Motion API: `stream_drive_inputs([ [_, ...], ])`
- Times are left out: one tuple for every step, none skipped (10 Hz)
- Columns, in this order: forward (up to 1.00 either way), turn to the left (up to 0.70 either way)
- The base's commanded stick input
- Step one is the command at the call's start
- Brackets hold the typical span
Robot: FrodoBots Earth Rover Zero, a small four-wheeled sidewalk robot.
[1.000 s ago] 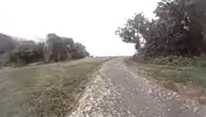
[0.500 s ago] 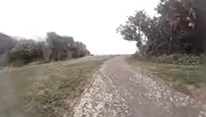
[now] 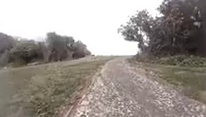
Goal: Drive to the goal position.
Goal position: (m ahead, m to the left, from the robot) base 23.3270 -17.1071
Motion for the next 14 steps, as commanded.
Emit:
stream_drive_inputs([
  [0.6,-0.15],
  [0.6,-0.15],
  [0.6,-0.15],
  [0.6,-0.15],
  [0.6,-0.15],
  [0.6,-0.15],
  [0.6,-0.15],
  [0.6,-0.15],
  [0.6,-0.15],
  [0.6,-0.15],
  [0.6,-0.08],
  [0.6,-0.09],
  [0.6,-0.12],
  [0.6,-0.15],
])
